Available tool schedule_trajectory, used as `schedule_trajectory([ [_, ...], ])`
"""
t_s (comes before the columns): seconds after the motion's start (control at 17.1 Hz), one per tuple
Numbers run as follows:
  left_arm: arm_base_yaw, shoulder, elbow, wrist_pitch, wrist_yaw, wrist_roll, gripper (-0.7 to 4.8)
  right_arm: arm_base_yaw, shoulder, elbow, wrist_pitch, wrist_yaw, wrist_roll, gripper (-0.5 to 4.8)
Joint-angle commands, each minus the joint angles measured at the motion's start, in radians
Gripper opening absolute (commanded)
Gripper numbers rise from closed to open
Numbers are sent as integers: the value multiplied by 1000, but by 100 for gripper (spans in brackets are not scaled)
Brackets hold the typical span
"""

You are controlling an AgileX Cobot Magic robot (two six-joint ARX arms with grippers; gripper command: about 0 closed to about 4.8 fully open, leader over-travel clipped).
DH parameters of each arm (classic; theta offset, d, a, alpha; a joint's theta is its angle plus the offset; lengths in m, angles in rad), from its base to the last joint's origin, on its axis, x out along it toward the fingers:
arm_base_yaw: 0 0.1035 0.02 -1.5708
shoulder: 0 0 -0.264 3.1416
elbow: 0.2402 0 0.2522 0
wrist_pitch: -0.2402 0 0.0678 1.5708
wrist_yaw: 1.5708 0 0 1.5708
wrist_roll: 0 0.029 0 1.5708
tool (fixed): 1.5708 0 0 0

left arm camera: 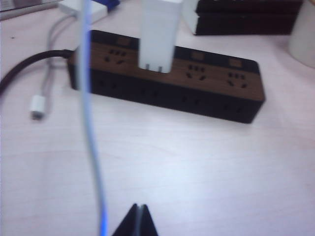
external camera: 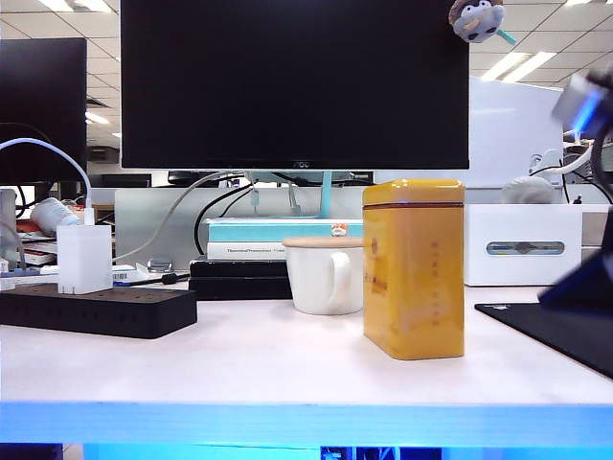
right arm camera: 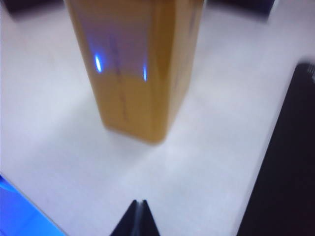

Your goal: Plug the white charger into the left socket.

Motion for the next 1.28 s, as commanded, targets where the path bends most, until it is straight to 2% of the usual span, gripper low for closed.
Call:
schedule_trajectory([
  [0.06,0,-1,2,10,0,4,4,0,-104,-9,-53,-14,0,0],
  [0.47,0,-9,1,10,-1,3,4,-23,-481,-9,-189,-21,1,0],
  [0.7,0,-13,1,9,-2,4,4,-156,-672,-9,-243,-21,1,0],
  [1.05,2,-181,1,0,-1,3,4,-402,-674,-9,-240,-18,0,0],
  [1.28,3,-229,2,14,-1,4,4,-481,-674,-9,-244,-18,0,0],
])
